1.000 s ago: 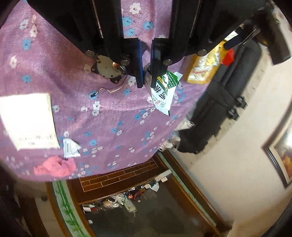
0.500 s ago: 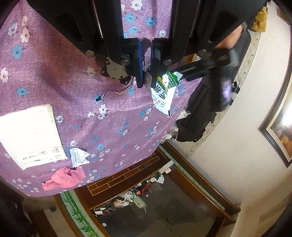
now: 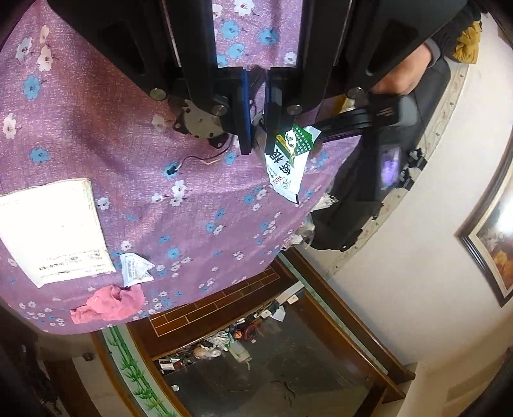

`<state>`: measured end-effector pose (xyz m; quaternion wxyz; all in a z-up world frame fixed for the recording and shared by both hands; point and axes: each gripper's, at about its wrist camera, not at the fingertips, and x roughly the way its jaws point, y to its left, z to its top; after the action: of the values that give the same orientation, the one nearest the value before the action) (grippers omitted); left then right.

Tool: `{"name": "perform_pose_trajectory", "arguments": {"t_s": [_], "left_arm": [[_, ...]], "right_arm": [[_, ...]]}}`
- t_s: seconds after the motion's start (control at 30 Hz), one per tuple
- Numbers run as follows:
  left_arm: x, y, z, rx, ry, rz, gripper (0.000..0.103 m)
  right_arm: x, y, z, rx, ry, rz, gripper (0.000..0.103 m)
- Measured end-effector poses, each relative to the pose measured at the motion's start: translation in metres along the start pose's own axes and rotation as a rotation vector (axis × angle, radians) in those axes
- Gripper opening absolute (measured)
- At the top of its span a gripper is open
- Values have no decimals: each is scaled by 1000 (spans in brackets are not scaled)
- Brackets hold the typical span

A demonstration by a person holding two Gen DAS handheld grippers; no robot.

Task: Organize soft objects
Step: 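Grasp the pink knitted bear with left while right holds the green packet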

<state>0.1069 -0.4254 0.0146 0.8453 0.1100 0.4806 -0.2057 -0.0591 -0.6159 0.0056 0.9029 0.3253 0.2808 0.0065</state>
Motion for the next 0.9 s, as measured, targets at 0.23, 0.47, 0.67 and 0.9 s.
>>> {"name": "perform_pose_trajectory", "arguments": {"t_s": [0.23, 0.47, 0.67, 0.9], "left_arm": [[-95, 12, -54, -30, -103, -149, 37], [-184, 58, -119, -145, -232, -188, 37], [-215, 111, -147, -231, -286, -151, 37], [-194, 167, -153, -309, -267, -112, 37]], "right_arm": [[1, 11, -6, -35, -5, 64, 7], [8, 38, -23, -137, 29, 126, 7], [17, 68, -47, -200, 107, 170, 7], [31, 122, -83, -180, 207, 207, 7]]}}
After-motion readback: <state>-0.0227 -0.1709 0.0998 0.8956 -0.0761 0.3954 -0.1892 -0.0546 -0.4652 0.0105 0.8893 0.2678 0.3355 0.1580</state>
